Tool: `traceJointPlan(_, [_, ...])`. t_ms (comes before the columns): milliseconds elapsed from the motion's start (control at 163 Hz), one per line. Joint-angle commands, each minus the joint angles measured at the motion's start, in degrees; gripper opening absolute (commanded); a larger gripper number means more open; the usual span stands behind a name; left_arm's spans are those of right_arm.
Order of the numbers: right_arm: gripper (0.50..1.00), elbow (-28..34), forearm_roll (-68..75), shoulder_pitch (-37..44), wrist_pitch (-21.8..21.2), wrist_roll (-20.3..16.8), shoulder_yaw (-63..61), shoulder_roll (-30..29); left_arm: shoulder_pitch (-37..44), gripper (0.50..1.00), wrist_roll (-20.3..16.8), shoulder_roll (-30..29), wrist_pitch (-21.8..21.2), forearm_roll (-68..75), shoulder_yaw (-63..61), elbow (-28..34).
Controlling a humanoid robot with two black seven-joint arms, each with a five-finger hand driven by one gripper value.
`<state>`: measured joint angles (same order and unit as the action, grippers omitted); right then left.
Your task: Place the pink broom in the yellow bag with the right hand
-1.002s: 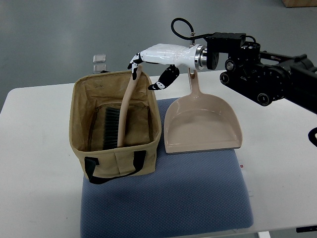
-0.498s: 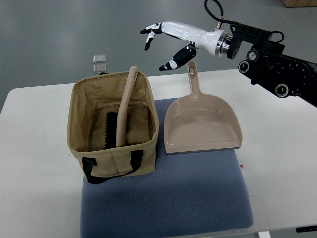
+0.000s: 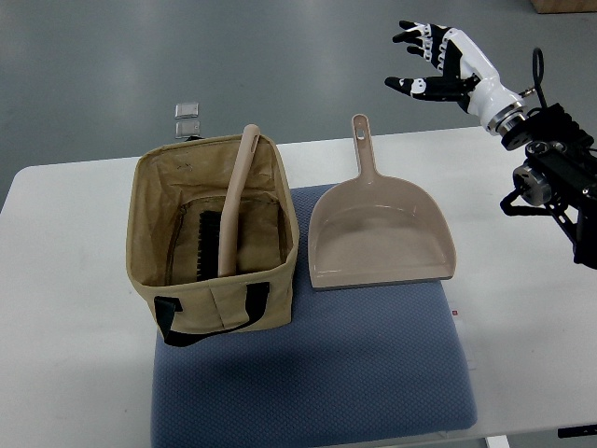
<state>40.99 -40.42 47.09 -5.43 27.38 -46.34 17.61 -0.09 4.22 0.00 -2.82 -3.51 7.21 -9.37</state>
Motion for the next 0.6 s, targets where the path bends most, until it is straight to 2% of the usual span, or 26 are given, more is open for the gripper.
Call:
traceJointPlan(0, [0.913, -0.91, 8.51, -1.47, 0.50, -0.05, -0.85, -0.29, 0.00, 1.000, 0.00, 0.00, 0.01, 0.00, 0.00, 0.05])
traceJointPlan(154, [0.928, -1.70, 18.18, -3.58, 0.24, -0.14, -0.85, -0.91, 0.00, 1.000, 0.00, 0.00, -0.08, 0.00, 0.00, 0.05])
traceJointPlan(301, [0.928, -1.88, 20.20, -4.63, -0.11, -0.31, -0.94, -2.58, 0.00, 1.000, 0.00, 0.00, 0.01, 0.00, 0.00, -0.03])
traceJointPlan(461, [0.928, -1.79, 25.74, -5.16, -2.31, -0.57, -0.94, -3.81, 0.00, 1.000, 0.00, 0.00, 0.01, 0.00, 0.00, -0.04])
traceJointPlan(596, [0.928, -1.88, 27.76, -5.25, -2.05, -0.49, -1.20, -5.30, 0.00, 1.000, 0.00, 0.00, 0.01, 0.00, 0.00, 0.05])
